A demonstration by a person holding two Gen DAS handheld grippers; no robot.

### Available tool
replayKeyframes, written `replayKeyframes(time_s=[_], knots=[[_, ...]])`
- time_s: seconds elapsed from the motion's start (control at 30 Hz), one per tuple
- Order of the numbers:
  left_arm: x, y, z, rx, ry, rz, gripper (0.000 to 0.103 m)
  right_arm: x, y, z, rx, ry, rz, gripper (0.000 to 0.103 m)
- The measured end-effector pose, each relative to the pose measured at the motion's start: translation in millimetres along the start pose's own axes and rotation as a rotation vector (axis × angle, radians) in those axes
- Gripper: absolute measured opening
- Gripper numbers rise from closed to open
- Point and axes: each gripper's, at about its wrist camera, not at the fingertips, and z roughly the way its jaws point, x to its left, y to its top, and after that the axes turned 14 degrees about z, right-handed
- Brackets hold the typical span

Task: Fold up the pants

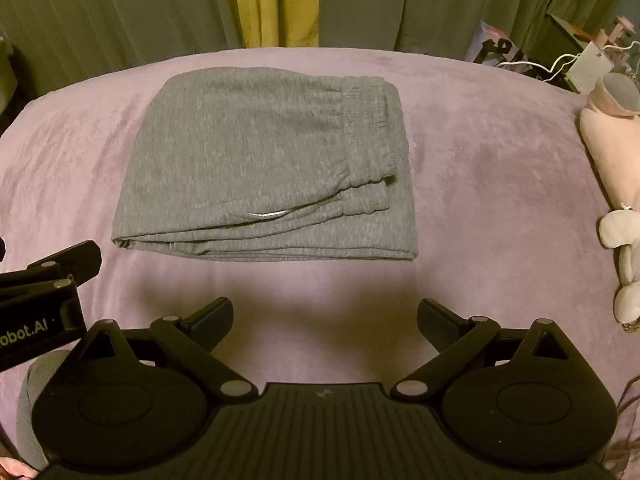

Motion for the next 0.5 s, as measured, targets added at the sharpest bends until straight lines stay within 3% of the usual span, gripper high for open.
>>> replayKeyframes(time_s=[0.5], knots=[[-0.8,-3.4,4.4,0.023,-0.005,0.014,0.102,-3.9,-0.3,1.8,0.006,-0.005,0.015,0.099]])
